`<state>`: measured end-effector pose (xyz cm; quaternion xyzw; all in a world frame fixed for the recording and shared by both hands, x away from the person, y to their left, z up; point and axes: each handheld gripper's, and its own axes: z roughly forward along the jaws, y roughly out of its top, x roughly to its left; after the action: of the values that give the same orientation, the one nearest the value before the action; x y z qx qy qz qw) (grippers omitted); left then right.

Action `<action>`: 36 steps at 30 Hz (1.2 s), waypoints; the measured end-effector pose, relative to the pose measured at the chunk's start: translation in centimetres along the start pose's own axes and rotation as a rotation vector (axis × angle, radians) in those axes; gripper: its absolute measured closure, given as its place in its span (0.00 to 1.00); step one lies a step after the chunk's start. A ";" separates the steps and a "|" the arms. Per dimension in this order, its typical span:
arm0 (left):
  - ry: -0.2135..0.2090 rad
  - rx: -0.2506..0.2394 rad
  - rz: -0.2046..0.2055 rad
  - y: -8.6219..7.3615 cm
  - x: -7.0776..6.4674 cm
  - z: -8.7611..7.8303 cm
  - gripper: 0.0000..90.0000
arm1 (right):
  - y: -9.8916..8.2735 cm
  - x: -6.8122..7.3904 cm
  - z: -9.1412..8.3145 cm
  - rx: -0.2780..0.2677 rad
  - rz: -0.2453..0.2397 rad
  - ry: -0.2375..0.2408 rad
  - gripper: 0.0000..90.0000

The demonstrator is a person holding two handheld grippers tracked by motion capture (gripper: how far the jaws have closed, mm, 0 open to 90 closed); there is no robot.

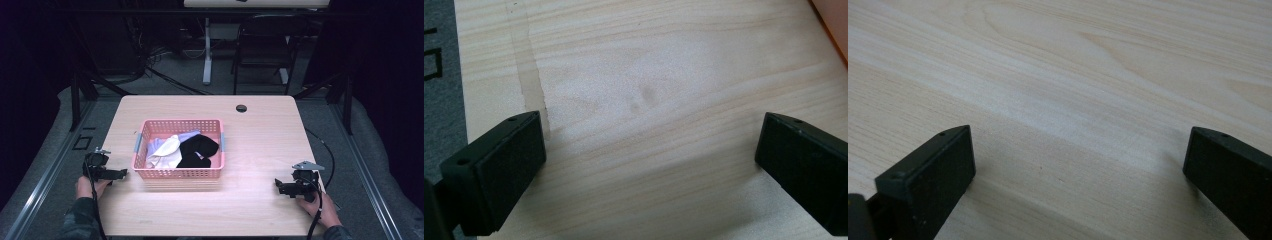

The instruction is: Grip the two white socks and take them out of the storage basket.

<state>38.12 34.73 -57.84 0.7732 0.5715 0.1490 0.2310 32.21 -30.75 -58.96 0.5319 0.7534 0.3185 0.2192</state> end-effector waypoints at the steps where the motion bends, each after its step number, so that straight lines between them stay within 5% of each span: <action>1: 0.000 0.000 0.001 0.0 0.0 0.0 0.00 | 0.0 0.0 0.0 0.000 0.000 0.000 0.00; 23: 0.000 0.017 0.005 0.2 0.0 0.0 0.00 | 0.0 -0.1 -0.1 0.002 -0.015 0.016 0.00; 31: -0.045 0.037 0.021 0.7 0.1 -0.4 0.00 | 0.0 -0.1 -0.1 0.003 -0.015 0.016 0.00; 36: -0.059 0.004 0.003 1.5 0.1 -1.9 0.00 | 0.0 -0.1 -0.1 0.003 -0.014 0.015 0.00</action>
<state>38.39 34.88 -55.43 0.7786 0.5635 0.1255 0.2460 32.20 -30.90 -58.94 0.5245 0.7592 0.3198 0.2148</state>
